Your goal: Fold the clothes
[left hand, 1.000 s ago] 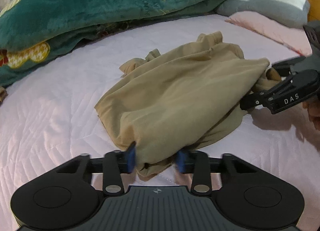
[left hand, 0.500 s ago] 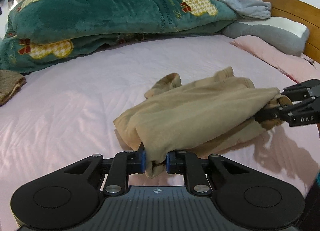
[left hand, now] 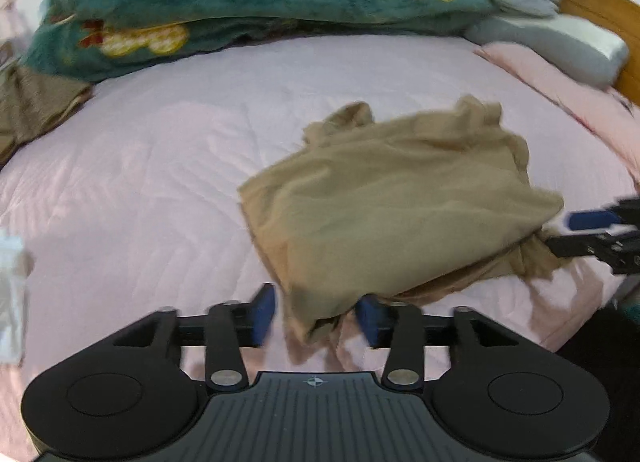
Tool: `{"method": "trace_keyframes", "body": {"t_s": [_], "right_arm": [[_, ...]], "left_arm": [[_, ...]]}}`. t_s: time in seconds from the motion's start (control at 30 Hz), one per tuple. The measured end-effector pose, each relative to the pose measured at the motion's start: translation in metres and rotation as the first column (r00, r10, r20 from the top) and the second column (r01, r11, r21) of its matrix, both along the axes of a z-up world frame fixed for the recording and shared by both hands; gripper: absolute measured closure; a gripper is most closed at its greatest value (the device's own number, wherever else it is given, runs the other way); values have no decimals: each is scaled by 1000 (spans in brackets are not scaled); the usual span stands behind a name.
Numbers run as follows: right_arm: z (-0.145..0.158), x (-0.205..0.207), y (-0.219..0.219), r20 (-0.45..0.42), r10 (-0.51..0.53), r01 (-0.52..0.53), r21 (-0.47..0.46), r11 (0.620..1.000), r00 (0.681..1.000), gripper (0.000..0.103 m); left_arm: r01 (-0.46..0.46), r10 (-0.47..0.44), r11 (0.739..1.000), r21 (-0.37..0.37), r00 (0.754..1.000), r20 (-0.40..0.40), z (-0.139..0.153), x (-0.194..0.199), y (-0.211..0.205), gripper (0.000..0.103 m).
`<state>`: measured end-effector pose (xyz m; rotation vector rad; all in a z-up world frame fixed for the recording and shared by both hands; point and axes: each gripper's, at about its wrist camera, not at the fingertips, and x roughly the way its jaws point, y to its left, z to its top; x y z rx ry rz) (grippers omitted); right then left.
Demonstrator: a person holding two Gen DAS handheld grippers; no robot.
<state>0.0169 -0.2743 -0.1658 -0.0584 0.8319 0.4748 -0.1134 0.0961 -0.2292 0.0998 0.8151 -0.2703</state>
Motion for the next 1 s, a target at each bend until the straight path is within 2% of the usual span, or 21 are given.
{"method": "trace_keyframes", "body": {"t_s": [0.03,0.13,0.2,0.33,0.47,0.7,0.83,1.0], "right_arm": [[8,-2,-3,12,-35,35,3,999,999,38],[31,-2,-1,51,-90,90,9,996,995,25],[43,2,7,70,-147,148,-12,989,987,13],[50,12,16,28,-257,258,-36,965,966,12],[57,10,19,45,-303,304,-36,952,952,12],[76,16,26,102,-289,294,-34,955,952,11],[76,18,28,90,-290,294,-34,955,953,10],[76,20,30,68,-294,297,-33,954,953,10]], "left_arm": [[-23,23,1000,-3,1000,2,7,-1,2,44],[-63,63,998,-5,998,27,30,-5,-6,42],[-80,80,997,6,994,72,45,-11,-15,40],[-85,80,996,35,989,123,60,-18,-28,39],[-90,82,995,54,988,134,68,-20,-37,39],[-99,90,994,53,985,148,83,-19,-48,39],[-124,120,992,20,982,145,87,-15,-49,39],[-125,121,992,17,983,135,84,-13,-49,39]]}}
